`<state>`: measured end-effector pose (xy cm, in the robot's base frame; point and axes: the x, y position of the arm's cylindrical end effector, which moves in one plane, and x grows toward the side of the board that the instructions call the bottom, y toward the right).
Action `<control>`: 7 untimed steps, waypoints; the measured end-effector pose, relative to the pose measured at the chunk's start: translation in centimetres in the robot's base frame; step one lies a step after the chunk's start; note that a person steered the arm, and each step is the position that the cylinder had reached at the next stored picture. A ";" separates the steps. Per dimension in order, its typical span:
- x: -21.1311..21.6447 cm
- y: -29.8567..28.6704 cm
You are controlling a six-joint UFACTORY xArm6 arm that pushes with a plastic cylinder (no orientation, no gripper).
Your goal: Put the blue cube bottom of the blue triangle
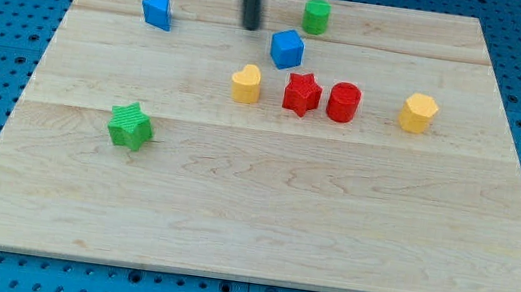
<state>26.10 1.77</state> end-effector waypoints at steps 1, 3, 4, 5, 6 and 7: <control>0.2 4.3; 3.1 1.0; 4.4 -3.5; 6.8 -4.0; 9.0 -1.0; 9.9 -3.5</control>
